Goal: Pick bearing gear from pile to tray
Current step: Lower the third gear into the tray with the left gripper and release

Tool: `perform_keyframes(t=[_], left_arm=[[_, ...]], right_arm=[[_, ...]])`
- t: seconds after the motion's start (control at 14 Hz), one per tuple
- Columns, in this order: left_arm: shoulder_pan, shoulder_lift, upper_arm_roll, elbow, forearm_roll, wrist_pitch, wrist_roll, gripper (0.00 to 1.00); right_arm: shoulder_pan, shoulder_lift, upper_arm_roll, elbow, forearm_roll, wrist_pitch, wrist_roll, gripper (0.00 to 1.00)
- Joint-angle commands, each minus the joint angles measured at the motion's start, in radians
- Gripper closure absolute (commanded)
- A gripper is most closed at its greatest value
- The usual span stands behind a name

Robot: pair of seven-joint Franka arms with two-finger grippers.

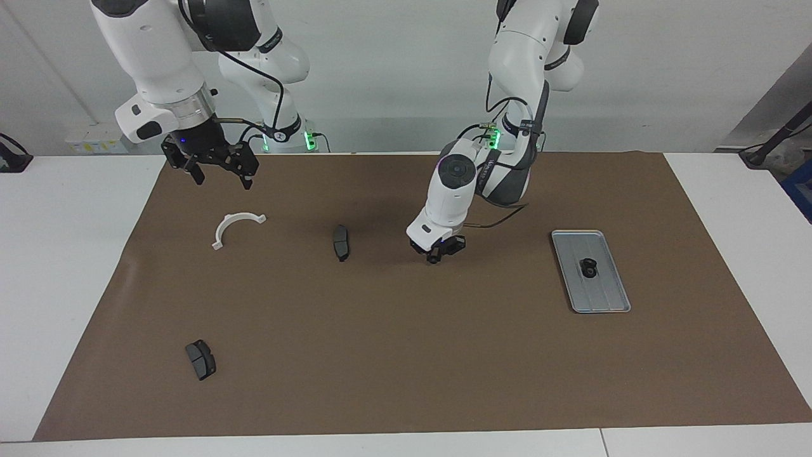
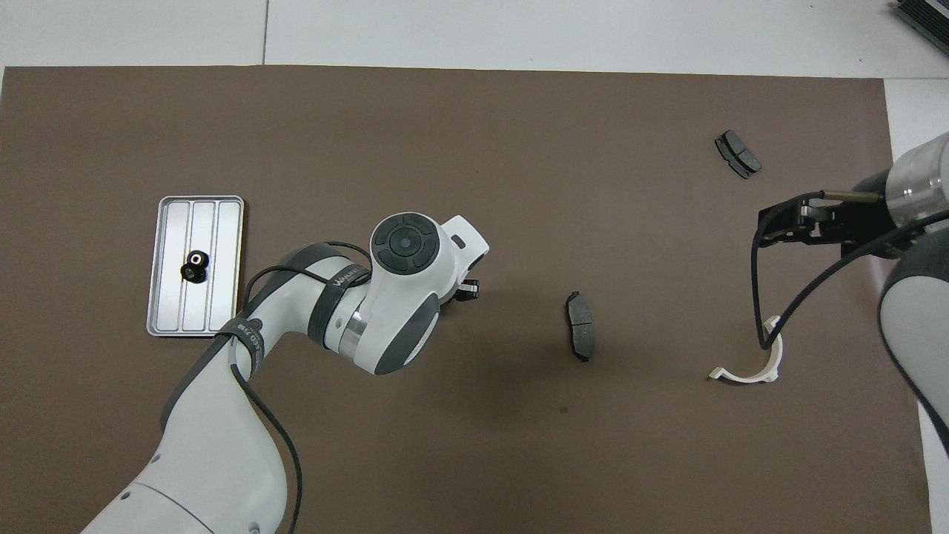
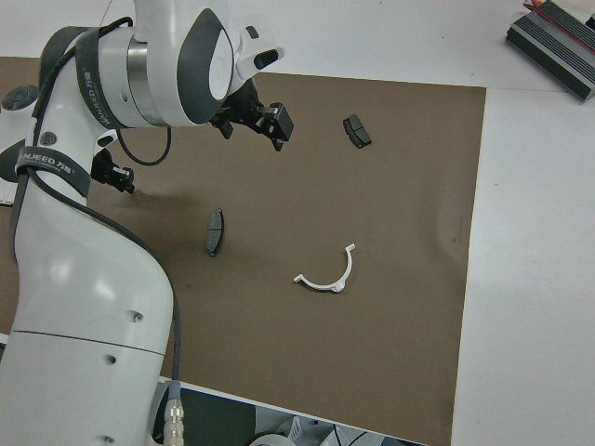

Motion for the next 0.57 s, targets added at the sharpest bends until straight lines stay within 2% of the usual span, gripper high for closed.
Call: perform_keyframes(t=[0.0, 0.28, 0.5], left_arm=[[0.125, -0.005, -0.002, 0.056, -0.003, -0.085, 0.033, 1.00], [0.382, -0.010, -0.002, 0.047, -0.005, -0.123, 0.261, 1.00], [0.516, -0.008, -0.002, 0.041, -0.005, -0.123, 0.430, 1.00]], right_arm=[[-0.008, -0.014, 0.002, -0.005, 0.019, -0.011, -0.028, 0.00], [-0.008, -0.014, 0.002, -0.005, 0.019, -0.011, -0.028, 0.00], [-0.008, -0.014, 0.002, -0.005, 0.019, -0.011, -0.028, 0.00]])
